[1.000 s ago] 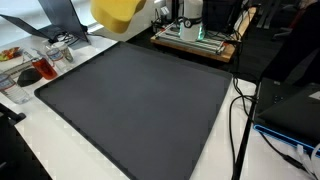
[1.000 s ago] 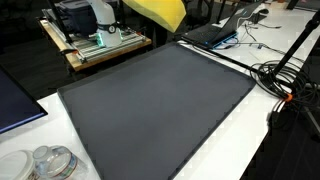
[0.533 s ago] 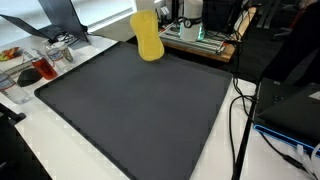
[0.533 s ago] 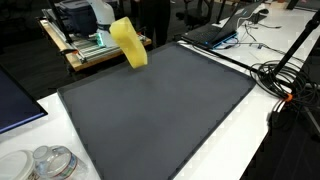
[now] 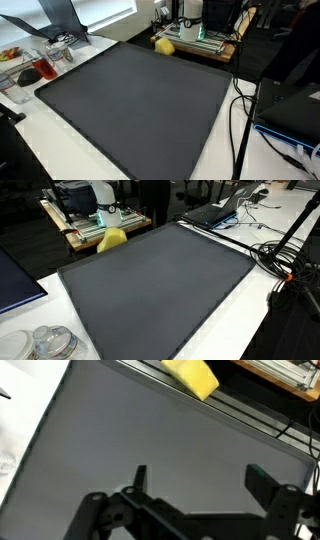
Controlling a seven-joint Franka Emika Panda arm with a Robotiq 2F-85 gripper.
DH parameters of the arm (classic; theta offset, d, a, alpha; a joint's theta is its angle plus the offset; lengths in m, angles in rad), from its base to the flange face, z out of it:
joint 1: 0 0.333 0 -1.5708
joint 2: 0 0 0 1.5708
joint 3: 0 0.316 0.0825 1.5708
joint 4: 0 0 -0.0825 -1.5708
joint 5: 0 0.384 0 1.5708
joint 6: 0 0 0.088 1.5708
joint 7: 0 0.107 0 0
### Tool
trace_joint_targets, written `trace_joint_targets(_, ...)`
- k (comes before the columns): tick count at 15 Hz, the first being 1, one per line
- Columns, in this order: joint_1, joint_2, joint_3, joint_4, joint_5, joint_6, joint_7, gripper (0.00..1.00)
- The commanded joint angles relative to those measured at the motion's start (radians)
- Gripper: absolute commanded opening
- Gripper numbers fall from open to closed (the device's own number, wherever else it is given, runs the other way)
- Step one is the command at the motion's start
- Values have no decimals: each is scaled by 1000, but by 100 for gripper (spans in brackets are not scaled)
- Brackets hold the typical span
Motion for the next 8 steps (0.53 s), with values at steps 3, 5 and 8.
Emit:
trace_joint_targets(3,-1,-9,-14,-12,65,36,37,100)
trace_joint_targets(5,-3,-14,-18,-33,115,73,99,100)
trace_joint_targets(8,2,-28,-13,-83,132,144,255,100)
